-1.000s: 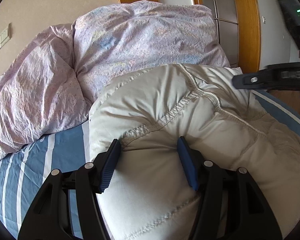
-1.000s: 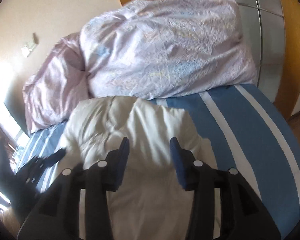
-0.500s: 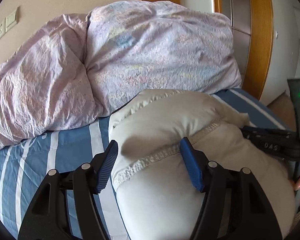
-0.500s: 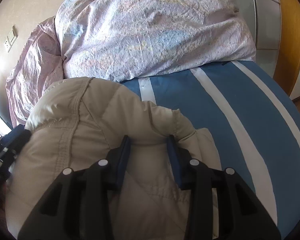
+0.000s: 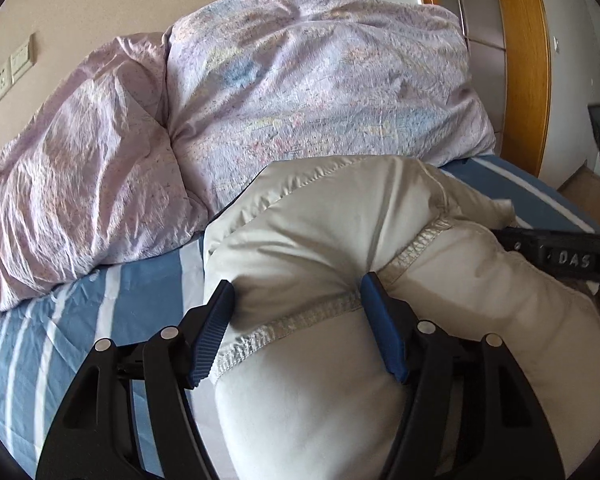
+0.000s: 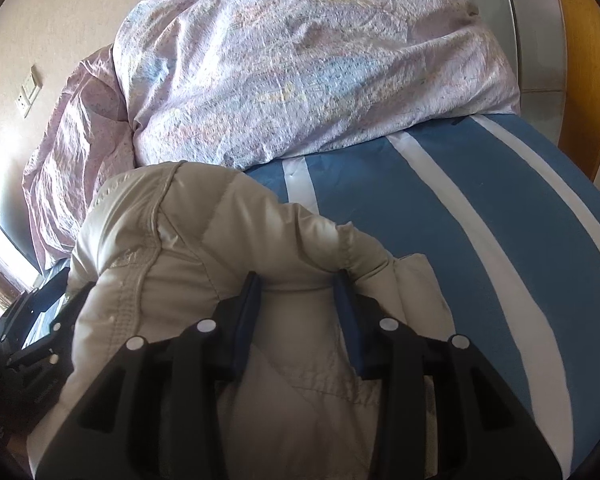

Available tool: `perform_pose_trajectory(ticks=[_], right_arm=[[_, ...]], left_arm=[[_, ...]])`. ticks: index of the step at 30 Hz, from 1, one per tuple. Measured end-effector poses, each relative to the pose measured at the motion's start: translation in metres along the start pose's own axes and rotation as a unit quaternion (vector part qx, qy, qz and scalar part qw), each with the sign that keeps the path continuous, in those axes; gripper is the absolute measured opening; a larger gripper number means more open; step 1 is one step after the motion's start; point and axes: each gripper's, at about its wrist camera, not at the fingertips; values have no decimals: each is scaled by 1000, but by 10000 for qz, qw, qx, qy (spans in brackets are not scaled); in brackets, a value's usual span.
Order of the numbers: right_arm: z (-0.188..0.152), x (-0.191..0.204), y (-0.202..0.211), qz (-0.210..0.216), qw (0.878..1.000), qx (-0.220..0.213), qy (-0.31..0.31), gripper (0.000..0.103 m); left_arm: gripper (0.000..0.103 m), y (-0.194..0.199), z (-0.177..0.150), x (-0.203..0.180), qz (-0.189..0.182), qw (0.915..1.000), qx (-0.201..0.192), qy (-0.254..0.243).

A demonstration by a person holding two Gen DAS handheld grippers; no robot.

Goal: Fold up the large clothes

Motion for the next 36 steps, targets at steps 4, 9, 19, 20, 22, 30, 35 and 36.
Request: perform_pose_trajectory(ticks=[4, 9, 19, 20, 22, 30, 35, 36], right_arm=[[-12, 14, 41, 324, 9992, -109, 226, 41], [-36, 40, 57, 13, 9971, -182, 745, 49], [-47, 32, 31, -146, 9967, -153, 783, 50], [-48, 32, 30, -153, 9966, -183, 786, 50], [-50, 32, 27, -204, 9961, -241, 823, 50], [-41, 29, 28, -111, 9970, -94, 755, 50], [-16, 1, 71, 416, 9991, 11, 85, 82], [-12, -6, 76, 496, 9988, 25, -13, 93]], left_arm=[[66, 14, 3, 6, -58, 10000, -5, -64], [69, 28, 9, 6, -248, 9997, -7, 34], [70, 14, 0, -22, 126, 9991, 104, -381], [70, 13, -3, -25, 201, 9989, 71, -426], [70, 10, -6, -26, 251, 9988, 41, -412], [71, 8, -9, -17, 74, 9999, 4, -121], [85, 27, -9, 35, -941, 9908, 287, 927], [86, 29, -9, 43, -1080, 9876, 328, 1093]])
Point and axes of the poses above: each gripper's, at about its wrist camera, not at the fingertips, and y roughly against the way its jaws point, x to its left, z to its top
